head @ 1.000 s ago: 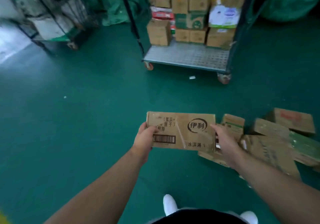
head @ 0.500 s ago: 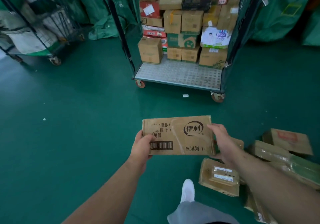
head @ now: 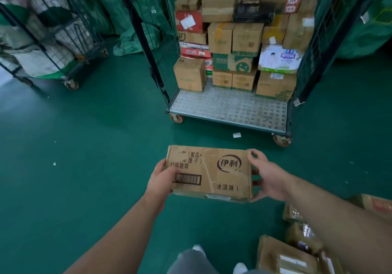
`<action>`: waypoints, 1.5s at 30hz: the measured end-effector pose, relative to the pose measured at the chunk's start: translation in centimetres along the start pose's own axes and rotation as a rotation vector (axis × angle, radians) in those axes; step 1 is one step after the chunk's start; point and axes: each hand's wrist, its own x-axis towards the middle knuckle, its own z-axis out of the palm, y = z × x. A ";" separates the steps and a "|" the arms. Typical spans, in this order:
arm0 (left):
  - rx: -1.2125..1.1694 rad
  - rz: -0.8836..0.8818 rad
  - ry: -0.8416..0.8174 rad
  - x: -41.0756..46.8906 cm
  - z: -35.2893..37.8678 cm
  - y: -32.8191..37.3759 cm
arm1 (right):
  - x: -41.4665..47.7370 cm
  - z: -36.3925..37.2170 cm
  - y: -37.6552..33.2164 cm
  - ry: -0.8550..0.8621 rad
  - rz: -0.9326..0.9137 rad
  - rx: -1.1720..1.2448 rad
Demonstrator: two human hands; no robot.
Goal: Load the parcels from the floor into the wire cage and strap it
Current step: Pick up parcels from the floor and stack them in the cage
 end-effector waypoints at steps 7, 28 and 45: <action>0.123 0.093 -0.057 13.2 1.3 8.1 | 9.1 2.0 -6.9 0.212 -0.096 -0.078; 0.242 0.372 -0.385 36.1 28.7 39.1 | 24.6 -9.4 -28.0 0.744 -0.353 0.081; 0.208 0.371 -0.709 46.2 52.2 54.0 | 39.5 -25.0 -54.2 0.778 -0.538 0.727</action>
